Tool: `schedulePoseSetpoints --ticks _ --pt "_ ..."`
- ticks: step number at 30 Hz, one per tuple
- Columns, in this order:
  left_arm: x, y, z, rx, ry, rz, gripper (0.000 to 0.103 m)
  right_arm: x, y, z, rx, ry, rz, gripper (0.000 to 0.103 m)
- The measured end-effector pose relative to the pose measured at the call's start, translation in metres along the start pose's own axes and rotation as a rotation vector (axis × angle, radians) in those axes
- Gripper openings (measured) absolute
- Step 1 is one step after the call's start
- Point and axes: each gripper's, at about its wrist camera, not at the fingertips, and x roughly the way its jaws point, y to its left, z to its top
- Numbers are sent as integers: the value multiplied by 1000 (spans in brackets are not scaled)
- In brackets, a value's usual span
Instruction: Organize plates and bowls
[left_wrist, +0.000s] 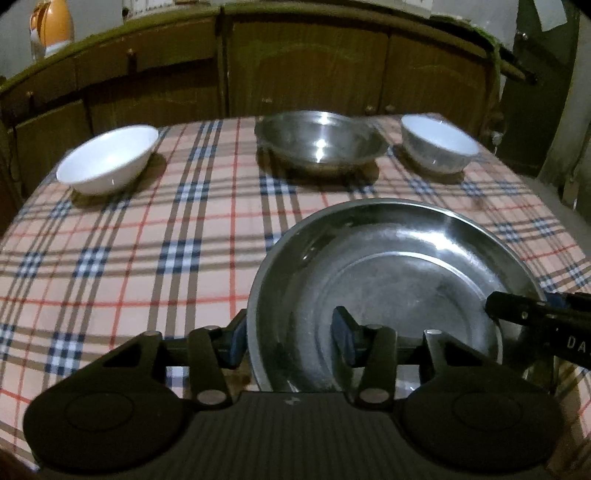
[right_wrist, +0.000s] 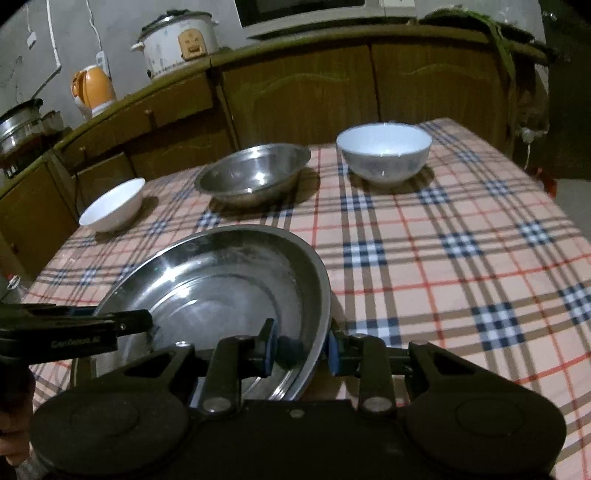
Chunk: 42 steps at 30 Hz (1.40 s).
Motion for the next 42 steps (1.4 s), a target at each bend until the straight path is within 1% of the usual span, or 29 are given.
schedulePoseSetpoints --ticks 11,27,42 --pt "-36 -19 17 35 -74 0 47 -42 -3 21 10 -82 -5 35" --pt "-79 -34 29 57 -140 -8 48 -97 -3 35 -1 -166 -13 35" --pt "-105 -36 29 70 -178 -4 48 -123 4 41 -16 -208 -6 35"
